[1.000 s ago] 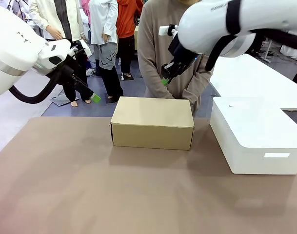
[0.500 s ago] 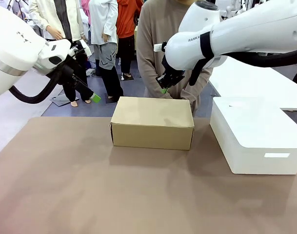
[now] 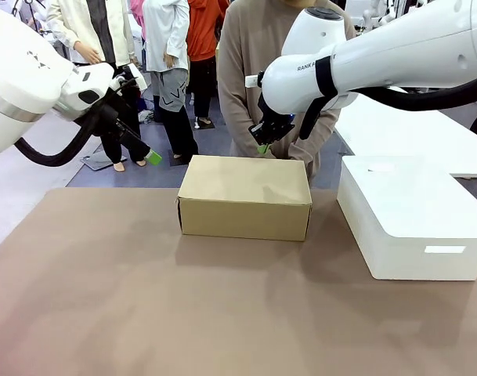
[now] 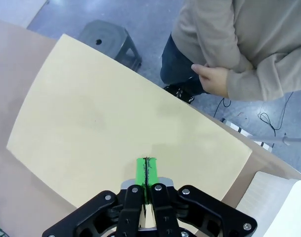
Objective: Pack the shoes into the box.
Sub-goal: Press down on the lid of the Shoes Box.
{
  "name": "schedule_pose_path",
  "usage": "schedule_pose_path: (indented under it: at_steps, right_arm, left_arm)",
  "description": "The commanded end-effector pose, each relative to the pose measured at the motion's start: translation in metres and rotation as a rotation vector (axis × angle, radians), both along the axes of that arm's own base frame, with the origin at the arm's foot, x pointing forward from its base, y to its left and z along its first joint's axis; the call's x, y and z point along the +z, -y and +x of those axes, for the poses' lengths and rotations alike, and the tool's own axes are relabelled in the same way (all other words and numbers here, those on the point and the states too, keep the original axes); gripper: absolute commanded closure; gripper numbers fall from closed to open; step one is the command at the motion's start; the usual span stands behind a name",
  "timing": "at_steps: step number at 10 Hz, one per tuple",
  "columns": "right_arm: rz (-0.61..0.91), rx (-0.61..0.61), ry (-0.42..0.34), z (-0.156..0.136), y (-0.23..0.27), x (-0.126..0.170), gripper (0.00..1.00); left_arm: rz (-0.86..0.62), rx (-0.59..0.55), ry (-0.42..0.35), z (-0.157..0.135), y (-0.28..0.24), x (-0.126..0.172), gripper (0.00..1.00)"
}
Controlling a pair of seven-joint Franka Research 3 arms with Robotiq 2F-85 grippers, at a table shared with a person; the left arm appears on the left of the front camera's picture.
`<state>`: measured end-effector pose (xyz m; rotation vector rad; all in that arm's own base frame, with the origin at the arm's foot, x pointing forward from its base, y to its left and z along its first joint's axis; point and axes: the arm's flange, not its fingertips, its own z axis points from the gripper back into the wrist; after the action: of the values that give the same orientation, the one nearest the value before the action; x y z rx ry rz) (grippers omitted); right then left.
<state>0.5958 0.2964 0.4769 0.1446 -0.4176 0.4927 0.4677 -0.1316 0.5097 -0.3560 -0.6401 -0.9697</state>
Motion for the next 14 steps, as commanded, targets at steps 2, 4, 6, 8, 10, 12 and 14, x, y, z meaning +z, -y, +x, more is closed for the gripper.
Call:
schedule_pose_path:
  at_steps: [2, 4, 6, 8, 10, 12, 14]
  right_arm:
    - [0.009, -0.004, 0.0, -0.001, 0.001, 0.0, 1.0]
    - [0.021, -0.032, -0.022, 0.006, -0.006, 0.0, 1.0]
    - [0.019, -0.056, -0.074, 0.02, -0.02, -0.011, 1.0]
    - [0.003, -0.068, -0.09, 0.029, -0.03, -0.026, 1.0]
    - [-0.023, -0.091, -0.095, 0.037, -0.036, -0.047, 1.0]
    - [-0.057, -0.087, -0.134, 0.039, -0.04, -0.066, 1.0]
    - [-0.093, -0.077, -0.157, 0.041, -0.046, -0.081, 1.0]
  left_arm:
    - [0.004, 0.0, 0.011, 0.001, -0.002, 0.0, 0.0]
    - [0.004, 0.0, 0.011, 0.001, -0.002, 0.0, 0.0]
    - [0.004, 0.0, 0.011, 0.001, -0.002, 0.0, 0.0]
    - [0.004, 0.0, 0.011, 0.001, -0.002, 0.0, 0.0]
    - [0.004, 0.0, 0.011, 0.001, -0.002, 0.0, 0.0]
    - [0.004, 0.0, 0.011, 0.001, -0.002, 0.0, 0.0]
    - [0.004, 0.0, 0.011, 0.001, -0.002, 0.0, 0.0]
